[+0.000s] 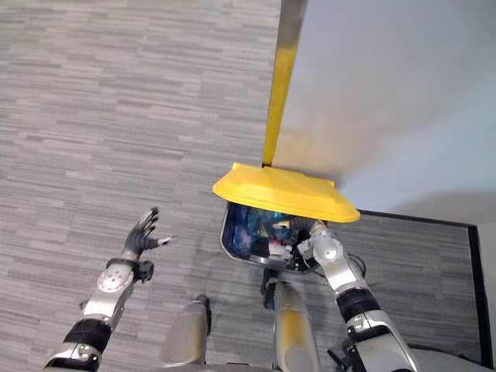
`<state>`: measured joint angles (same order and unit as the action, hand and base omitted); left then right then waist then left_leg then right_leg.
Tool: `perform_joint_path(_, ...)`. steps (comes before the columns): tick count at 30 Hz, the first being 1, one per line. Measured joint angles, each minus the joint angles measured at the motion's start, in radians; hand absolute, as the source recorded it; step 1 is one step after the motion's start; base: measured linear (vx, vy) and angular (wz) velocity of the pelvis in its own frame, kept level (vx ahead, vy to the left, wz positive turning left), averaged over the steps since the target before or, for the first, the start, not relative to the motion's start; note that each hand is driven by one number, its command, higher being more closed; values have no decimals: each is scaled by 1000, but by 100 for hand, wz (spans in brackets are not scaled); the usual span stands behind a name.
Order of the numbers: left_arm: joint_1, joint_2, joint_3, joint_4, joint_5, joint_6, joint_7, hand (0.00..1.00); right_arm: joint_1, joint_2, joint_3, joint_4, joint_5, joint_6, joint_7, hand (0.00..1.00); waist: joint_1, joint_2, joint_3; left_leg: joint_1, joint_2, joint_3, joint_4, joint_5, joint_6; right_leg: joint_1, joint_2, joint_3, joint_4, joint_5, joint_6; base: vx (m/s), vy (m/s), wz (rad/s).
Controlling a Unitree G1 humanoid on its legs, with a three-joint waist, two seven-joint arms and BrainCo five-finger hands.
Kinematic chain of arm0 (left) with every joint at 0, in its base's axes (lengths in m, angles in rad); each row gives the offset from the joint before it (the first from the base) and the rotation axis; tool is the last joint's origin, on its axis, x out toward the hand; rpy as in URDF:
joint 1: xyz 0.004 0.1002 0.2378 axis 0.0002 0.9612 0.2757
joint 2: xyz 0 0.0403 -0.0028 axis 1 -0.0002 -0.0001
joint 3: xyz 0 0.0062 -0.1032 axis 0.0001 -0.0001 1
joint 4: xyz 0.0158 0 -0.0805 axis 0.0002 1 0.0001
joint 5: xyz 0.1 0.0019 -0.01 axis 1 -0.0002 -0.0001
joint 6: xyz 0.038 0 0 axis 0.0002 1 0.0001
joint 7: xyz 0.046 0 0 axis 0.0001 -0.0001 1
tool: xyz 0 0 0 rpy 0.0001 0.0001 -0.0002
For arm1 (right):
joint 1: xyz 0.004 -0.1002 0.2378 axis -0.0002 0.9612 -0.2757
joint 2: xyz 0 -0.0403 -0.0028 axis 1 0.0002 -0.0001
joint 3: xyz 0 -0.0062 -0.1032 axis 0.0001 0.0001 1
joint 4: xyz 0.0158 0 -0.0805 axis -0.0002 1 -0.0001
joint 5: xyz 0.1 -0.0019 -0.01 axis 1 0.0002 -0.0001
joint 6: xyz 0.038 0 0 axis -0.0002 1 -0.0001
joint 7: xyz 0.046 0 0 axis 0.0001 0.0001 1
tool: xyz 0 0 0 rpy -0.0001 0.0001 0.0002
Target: Gather rubbish on tea table into small bin, then transfer packed bag to large trash can.
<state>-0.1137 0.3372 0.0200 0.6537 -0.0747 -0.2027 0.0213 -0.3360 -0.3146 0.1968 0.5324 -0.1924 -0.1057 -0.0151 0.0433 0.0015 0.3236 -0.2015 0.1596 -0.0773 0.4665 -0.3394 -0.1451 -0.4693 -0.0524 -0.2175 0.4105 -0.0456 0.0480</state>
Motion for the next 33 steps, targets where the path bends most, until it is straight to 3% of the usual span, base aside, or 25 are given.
perform_joint_path(3,40,-7,40,95,8,5,-2,0,29,27,-1,6,-15,-1,1,0,-1,-7,-18,32,2,3,-13,2,3,34,11,3,-24,1,-1,11,-5,-6)
perform_joint_path(7,107,-40,104,204,20,32,-21,0,79,90,0,55,-28,-2,18,0,3,-39,-54,74,4,26,-32,2,4,66,13,21,-44,3,-2,-10,21,-11)
perform_joint_path(18,143,-112,134,266,88,43,-22,0,152,117,-67,85,-33,-4,16,0,-1,-54,-72,133,0,33,-29,1,7,119,12,31,-45,2,0,-18,2,-3)
perform_joint_path(21,170,-140,147,269,87,43,-22,0,159,130,-67,85,-33,-5,15,0,0,-58,-74,163,1,76,14,-28,21,133,24,70,-30,4,2,-41,40,-43)
perform_joint_path(24,189,-149,146,273,86,42,-22,0,177,153,-62,80,-33,-6,15,0,0,-59,-72,150,16,114,108,-74,28,134,52,110,-28,47,25,-109,86,-47)
perform_joint_path(25,183,-150,143,279,84,42,-23,0,211,158,-63,68,-33,-6,16,0,-7,-63,-71,133,15,118,150,-82,39,131,49,117,-33,79,66,-240,147,-40)
perform_joint_path(26,177,-153,143,282,83,42,-22,0,246,158,-63,45,-32,-6,18,0,-4,-62,-71,119,29,132,149,-73,57,132,51,141,-68,130,141,-250,93,-36)
perform_joint_path(27,177,-160,145,282,82,40,-22,0,264,163,-61,34,-32,-7,20,0,2,-57,-69,110,35,154,146,-63,65,107,47,142,-12,119,100,-313,39,-35)
perform_joint_path(28,175,-160,140,283,81,42,-21,0,300,168,-62,28,-23,-7,21,0,-7,-64,-71,97,32,159,135,-42,67,60,31,133,207,34,-10,-305,-18,-18)
perform_joint_path(29,175,-159,135,282,79,42,-21,0,348,175,-66,31,-16,-8,23,0,-8,-71,-76,93,32,159,105,-11,66,65,8,129,373,-38,-19,-290,-17,-7)
perform_joint_path(31,183,-157,126,281,77,42,-21,0,409,193,-80,39,-14,-9,34,0,-6,-82,-86,88,30,159,53,32,56,108,-28,131,485,-96,-9,-182,-92,-6)
perform_joint_path(32,187,-158,114,279,75,43,-21,0,447,199,-84,54,-15,-9,42,0,-6,-90,-93,76,29,159,23,62,45,164,-58,137,491,-145,13,-159,-181,-14)
perform_joint_path(33,184,-167,107,268,69,45,-21,0,478,203,-99,80,-20,-9,42,0,-6,-112,-106,44,25,162,17,86,31,211,-67,131,381,-214,59,-125,-167,-18)
